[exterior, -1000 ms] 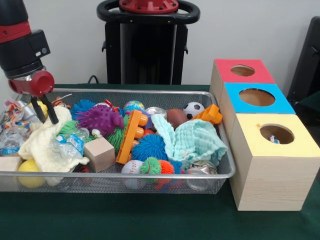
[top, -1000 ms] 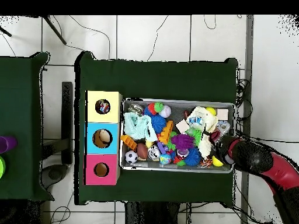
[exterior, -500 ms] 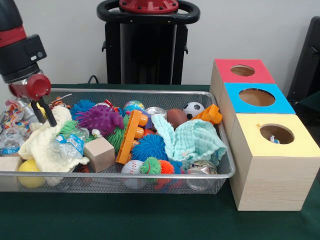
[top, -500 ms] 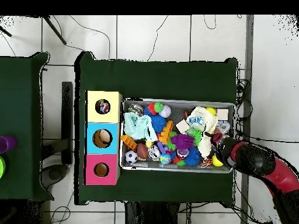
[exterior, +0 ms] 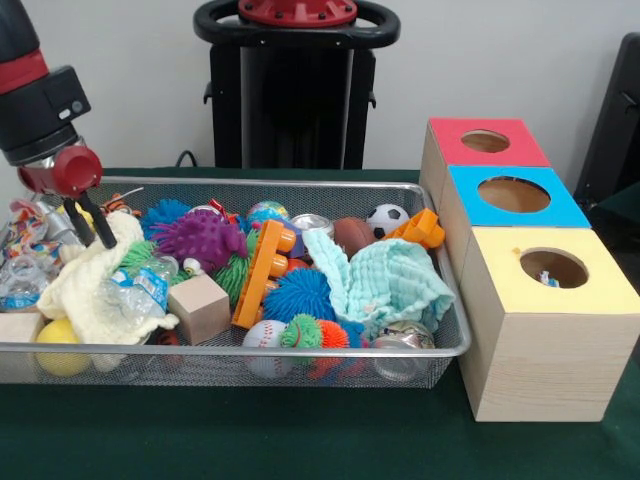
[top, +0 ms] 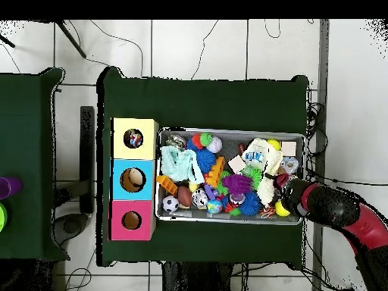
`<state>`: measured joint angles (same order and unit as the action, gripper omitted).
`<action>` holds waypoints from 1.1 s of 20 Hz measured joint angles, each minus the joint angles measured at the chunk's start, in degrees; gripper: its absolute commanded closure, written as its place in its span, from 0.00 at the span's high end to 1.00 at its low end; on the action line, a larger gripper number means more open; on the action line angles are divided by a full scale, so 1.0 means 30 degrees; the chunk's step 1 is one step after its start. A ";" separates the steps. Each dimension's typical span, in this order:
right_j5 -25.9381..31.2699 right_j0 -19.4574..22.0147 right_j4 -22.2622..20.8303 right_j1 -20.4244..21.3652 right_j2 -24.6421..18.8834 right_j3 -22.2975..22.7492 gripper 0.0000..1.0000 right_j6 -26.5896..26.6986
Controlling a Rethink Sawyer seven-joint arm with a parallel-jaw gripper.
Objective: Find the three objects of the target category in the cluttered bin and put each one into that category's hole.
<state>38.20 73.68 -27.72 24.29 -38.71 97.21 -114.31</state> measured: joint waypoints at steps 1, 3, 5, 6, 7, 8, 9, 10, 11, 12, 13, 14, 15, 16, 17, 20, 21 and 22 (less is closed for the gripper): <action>0.0191 -0.0058 0.0024 0.0076 -0.0030 -0.0022 1.00 0.0000; 0.0964 -0.0348 0.0153 0.0417 -0.0127 -0.0130 1.00 0.0000; 0.1363 -0.0538 0.0247 0.0599 -0.0157 -0.0219 1.00 0.0000; 0.1754 -0.0736 0.0357 0.0798 -0.0185 -0.0323 1.00 0.0000; 0.2020 -0.0886 0.0449 0.0933 -0.0207 -0.0424 1.00 0.0000; 0.2287 -0.1035 0.0541 0.1069 -0.0229 -0.0525 1.00 0.0000; 0.2501 -0.1166 0.0631 0.1177 -0.0248 -0.0641 1.00 0.0000; 0.2935 -0.1461 0.0838 0.1367 -0.0283 -0.0976 1.00 0.0000; 0.3058 -0.1555 0.0901 0.1418 -0.0295 -0.1103 1.00 0.0000; 0.3220 -0.1677 0.0972 0.1481 -0.0306 -0.1280 1.00 0.0000; 0.3386 -0.1785 0.1038 0.1540 -0.0319 -0.1468 1.00 0.0000; 0.3667 -0.1946 0.1140 0.1609 -0.0347 -0.1808 1.00 0.0000; 0.3888 -0.2048 0.1214 0.1615 -0.0377 -0.2151 1.00 0.0000; 0.4038 -0.2097 0.1249 0.1605 -0.0399 -0.2389 1.00 0.0000; 0.4137 -0.2124 0.1257 0.1589 -0.0421 -0.2571 1.00 0.0000; 0.4588 -0.2132 0.1132 0.1224 -0.0633 -0.3959 1.00 0.0162; 0.4612 -0.2103 0.1073 0.1082 -0.0700 -0.4258 1.00 0.0268; 0.4612 -0.2077 0.1007 0.0969 -0.0743 -0.4479 1.00 0.0367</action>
<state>52.03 67.45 -24.70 27.20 -40.94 83.78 -113.21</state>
